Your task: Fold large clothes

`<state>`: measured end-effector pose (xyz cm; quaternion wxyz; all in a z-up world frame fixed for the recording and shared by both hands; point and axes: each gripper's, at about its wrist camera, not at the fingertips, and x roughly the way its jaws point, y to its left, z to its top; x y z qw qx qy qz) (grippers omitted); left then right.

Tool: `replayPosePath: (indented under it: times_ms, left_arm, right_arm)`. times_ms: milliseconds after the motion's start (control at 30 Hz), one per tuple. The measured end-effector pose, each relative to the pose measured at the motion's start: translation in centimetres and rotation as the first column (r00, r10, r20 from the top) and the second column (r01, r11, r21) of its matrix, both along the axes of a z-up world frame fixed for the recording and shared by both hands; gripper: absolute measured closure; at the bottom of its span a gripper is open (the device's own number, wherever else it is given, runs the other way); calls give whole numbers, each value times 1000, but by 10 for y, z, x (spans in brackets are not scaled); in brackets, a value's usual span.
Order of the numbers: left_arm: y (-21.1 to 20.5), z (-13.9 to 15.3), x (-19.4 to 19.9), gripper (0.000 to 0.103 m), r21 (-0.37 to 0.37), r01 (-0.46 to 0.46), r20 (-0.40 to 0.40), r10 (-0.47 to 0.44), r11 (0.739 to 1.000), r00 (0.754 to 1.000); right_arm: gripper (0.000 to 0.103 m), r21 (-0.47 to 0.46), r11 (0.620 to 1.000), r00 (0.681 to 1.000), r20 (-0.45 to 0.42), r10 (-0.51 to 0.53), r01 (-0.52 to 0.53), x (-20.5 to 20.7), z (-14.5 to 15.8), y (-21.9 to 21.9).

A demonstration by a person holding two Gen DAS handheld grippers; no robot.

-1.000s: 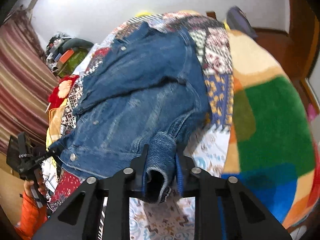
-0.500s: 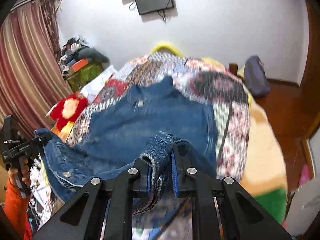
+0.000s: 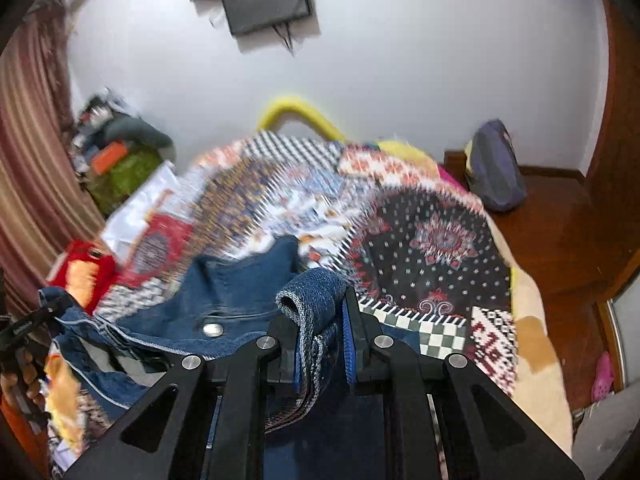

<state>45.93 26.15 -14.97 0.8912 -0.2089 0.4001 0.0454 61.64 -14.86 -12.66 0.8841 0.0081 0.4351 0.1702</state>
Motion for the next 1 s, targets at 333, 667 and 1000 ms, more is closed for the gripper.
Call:
replayPosePath:
  times_ms: [333,667,1000]
  left_arm:
    - [11,-112,38,86,-74,-19,-194,4,997,981]
    - [-6,-85,41,84,97,75,-219,-52,992,974]
    - [-17,-107,44,83,171,81,-327,-21,982,945]
  right_arm:
    - [89,55,999,986,-168,10,-1,28,-110,-18]
    - [88,39,995,990,-111,91,-87,14,-52,-32]
    - [87,-268,948,983,105,-150,173,-9,7,-78]
